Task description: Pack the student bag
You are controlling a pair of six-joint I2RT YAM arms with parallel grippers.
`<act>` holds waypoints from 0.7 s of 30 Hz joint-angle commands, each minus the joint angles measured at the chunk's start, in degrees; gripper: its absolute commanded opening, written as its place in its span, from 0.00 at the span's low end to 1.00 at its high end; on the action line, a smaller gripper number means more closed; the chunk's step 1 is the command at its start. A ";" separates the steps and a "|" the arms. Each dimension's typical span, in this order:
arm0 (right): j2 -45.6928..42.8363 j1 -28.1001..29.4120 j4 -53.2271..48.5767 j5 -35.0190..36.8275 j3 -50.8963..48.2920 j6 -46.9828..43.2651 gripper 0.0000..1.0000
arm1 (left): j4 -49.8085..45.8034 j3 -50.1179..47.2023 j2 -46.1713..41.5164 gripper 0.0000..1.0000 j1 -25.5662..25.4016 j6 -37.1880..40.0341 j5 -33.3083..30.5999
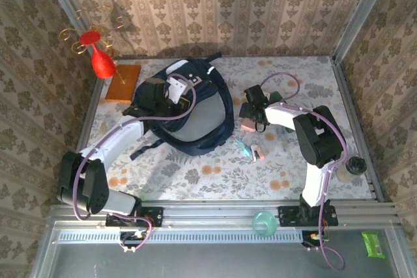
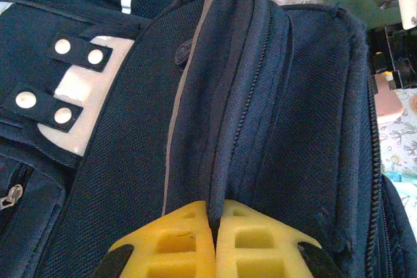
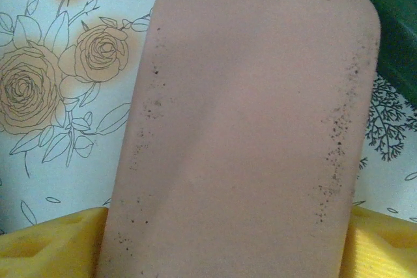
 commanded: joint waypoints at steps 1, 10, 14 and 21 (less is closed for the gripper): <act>-0.65 -0.26 -2.04 -2.17 -1.22 0.72 0.71 | -0.46 1.57 0.50 0.00 0.02 0.03 -0.93; -12.60 -0.46 1.08 -5.25 -5.98 -2.02 0.46 | 1.28 0.75 -0.88 0.00 -0.03 -1.67 -0.60; -20.83 -0.43 3.49 -10.58 -10.69 -4.95 0.44 | 2.31 0.57 -1.06 0.00 0.25 -3.17 0.74; -30.39 4.71 10.06 -24.82 -17.74 -4.88 0.41 | 4.48 1.68 -1.87 0.00 1.38 -8.00 6.75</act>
